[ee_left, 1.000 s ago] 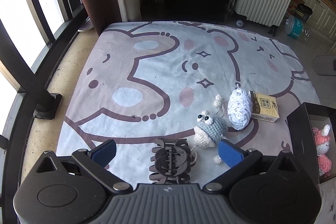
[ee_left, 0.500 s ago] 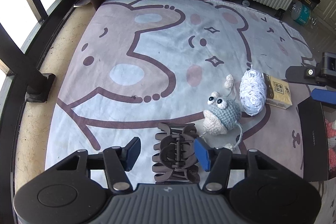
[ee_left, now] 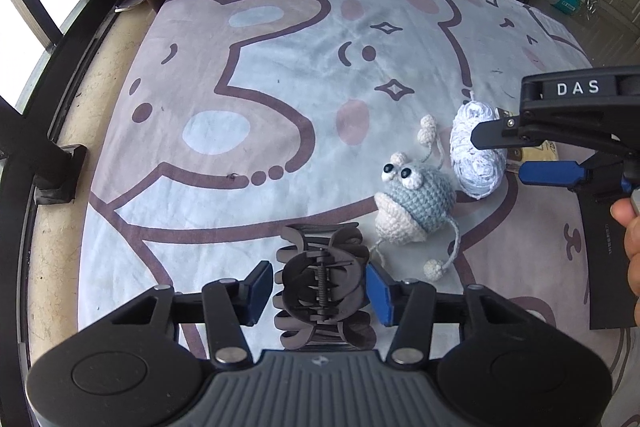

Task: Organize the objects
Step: 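Close the left tool on the black claw clip while the right tool closes on the white crocheted ball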

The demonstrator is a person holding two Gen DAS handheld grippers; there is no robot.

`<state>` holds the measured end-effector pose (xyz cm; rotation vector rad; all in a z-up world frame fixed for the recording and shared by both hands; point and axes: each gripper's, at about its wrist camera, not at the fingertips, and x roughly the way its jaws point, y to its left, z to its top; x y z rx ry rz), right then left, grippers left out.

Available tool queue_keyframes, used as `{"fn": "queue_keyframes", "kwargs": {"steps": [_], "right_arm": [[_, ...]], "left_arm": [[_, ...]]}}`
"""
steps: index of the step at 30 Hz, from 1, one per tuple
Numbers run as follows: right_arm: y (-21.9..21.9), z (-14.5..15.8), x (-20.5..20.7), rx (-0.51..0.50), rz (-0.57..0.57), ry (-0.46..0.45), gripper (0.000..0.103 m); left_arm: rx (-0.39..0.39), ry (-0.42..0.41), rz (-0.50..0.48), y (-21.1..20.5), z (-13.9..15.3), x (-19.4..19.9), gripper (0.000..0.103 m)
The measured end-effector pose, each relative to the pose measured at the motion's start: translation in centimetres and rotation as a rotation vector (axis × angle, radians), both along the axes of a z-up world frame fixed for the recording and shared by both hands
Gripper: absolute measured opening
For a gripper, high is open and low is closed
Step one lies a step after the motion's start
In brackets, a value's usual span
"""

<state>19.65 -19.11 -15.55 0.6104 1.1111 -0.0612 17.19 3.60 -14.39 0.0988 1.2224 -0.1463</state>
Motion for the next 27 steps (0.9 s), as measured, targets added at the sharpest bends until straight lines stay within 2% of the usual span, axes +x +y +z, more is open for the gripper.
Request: {"fn": "queue_keyframes", "kwargs": {"steps": [5,14,16,17,21,27], "right_arm": [[0.5,-0.8,0.8,0.010,-0.010,0.019,0.056],[0.9,-1.8,1.8,-0.012,-0.012,0.048,0.056],[0.8,-2.1,2.0,-0.018,-0.015,0.059,0.053],[0.8,-2.3,2.0,-0.024,-0.016,0.063,0.048],[0.7,-2.2,2.1,-0.013,-0.004,0.064,0.039],[1.4,-1.5,1.8,-0.054,0.085,0.064,0.036]], "left_arm": [[-0.002,0.013,0.014,0.0,-0.4,0.2,0.050],[0.021,0.032,0.018,-0.7,-1.1,0.7,0.050],[0.022,0.033,0.015,-0.8,-1.0,0.8,0.046],[0.021,0.031,0.017,-0.8,-0.9,0.9,0.046],[0.020,0.026,0.032,-0.5,-0.6,0.9,0.045],[0.004,0.010,0.068,0.0,0.3,0.7,0.045]]}}
